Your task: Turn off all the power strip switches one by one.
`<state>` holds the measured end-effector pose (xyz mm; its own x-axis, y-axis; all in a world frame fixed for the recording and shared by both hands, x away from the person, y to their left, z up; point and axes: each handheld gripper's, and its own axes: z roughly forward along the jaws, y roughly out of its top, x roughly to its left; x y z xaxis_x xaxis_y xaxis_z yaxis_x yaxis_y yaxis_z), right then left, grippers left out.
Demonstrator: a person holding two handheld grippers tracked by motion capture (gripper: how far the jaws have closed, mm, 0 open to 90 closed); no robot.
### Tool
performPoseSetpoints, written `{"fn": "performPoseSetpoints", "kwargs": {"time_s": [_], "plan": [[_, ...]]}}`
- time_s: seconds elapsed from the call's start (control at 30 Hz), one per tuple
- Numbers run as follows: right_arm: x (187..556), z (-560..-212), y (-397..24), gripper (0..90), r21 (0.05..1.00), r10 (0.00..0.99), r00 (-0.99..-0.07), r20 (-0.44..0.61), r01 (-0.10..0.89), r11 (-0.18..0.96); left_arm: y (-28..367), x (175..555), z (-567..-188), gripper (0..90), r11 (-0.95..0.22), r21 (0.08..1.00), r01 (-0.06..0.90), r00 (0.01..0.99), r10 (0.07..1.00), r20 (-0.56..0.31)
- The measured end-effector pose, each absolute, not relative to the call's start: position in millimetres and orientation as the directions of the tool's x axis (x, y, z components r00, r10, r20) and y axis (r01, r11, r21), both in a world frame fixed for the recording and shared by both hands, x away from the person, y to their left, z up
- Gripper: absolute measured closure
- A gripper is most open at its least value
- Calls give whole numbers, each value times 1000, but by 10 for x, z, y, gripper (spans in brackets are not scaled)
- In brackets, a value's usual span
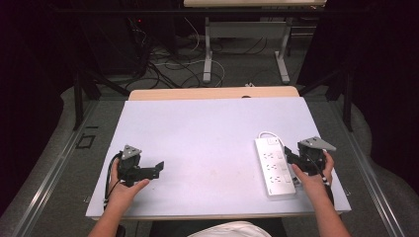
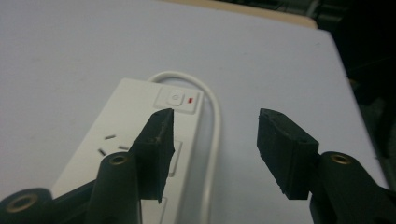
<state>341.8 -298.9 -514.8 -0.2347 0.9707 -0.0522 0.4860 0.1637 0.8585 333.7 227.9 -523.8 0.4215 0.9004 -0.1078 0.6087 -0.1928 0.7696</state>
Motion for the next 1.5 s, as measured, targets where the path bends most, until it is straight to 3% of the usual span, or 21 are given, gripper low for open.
{"fn": "performPoseSetpoints", "kwargs": {"time_s": [0.2, 0.57, 1.17, 1.5], "plan": [[3490, -5165, -2924, 467, 839, 969, -243, -43, 517, 167, 2265, 3337, -5250, 5, -179, 780, 600, 408, 907, -105], [3701, -5097, -2742, 695, 768, 954, -300, -21, 605, 208, 2270, 3318, -5236, 10, -166, 779, 605, 397, 911, -114], [3963, -4978, -2718, 888, 701, 930, -368, 12, 666, 254, 2273, 3321, -5247, 10, -179, 772, 610, 399, 911, -104], [4120, -4953, -2682, 900, 664, 925, -379, -2, 691, 285, 2264, 3330, -5261, 10, -179, 769, 613, 402, 909, -108]]}}
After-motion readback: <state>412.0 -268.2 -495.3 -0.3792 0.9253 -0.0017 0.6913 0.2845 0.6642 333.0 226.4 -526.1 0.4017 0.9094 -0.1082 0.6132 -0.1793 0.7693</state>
